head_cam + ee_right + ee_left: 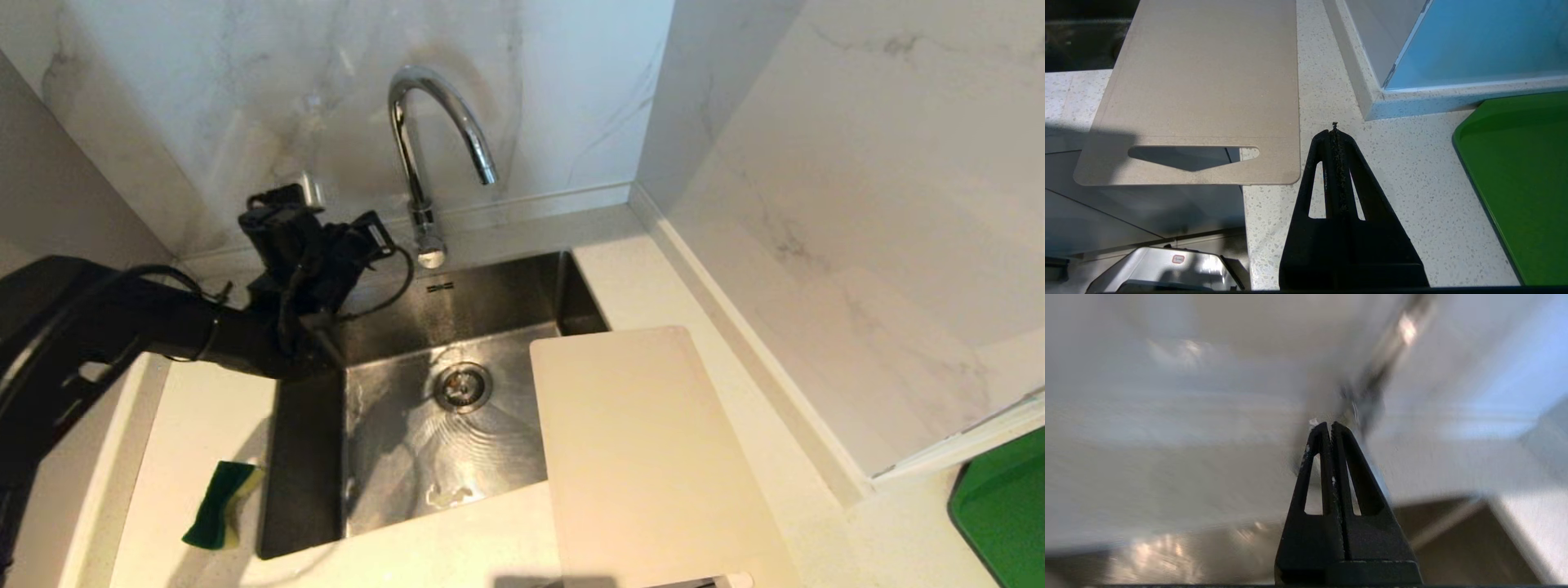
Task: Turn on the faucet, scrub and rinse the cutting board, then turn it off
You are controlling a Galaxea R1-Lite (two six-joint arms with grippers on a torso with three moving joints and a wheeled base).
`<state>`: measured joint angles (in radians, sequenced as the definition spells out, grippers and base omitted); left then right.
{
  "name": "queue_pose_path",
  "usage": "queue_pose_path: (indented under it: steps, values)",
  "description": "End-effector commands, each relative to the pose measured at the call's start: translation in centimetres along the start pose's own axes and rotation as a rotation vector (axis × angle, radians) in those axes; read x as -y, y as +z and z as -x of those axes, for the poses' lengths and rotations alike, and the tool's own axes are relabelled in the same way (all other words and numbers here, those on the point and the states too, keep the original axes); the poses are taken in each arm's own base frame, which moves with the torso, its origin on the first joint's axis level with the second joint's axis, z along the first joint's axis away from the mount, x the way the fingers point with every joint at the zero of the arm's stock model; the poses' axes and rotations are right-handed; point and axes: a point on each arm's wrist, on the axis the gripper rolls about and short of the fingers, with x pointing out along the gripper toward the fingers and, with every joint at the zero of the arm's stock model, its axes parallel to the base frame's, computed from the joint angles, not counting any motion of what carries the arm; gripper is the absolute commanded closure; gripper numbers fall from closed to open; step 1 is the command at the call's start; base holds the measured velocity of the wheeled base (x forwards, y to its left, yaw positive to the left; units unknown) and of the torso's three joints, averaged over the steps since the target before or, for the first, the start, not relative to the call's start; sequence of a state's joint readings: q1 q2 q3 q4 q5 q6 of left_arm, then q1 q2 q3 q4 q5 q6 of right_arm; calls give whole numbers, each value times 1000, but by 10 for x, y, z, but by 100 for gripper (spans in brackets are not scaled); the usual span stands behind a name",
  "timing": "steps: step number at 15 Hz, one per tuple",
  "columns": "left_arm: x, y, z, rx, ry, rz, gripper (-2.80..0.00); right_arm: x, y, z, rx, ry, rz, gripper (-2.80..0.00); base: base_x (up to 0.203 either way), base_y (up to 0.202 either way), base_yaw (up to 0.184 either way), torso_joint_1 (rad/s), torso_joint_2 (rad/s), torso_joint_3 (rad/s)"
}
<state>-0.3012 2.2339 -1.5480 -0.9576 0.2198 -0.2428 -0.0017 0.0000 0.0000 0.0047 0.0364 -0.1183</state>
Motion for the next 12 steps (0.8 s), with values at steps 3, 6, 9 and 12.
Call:
queue_pose_path:
  steps: [3,6,9,12]
  values:
    - [-37,94,39,45,83,-171,0,0,0,0,0,1,-2,0,0,0,0,0,0,0]
    - [-84,123,70,-7,166,-250,0,0,0,0,-2,-1,-6,0,0,0,0,0,0,0]
    - [-121,139,108,-51,225,-281,0,0,0,0,-1,-1,-5,0,0,0,0,0,0,0]
    - [-141,155,146,-62,266,-298,0,0,0,0,-2,-1,-6,0,0,0,0,0,0,0]
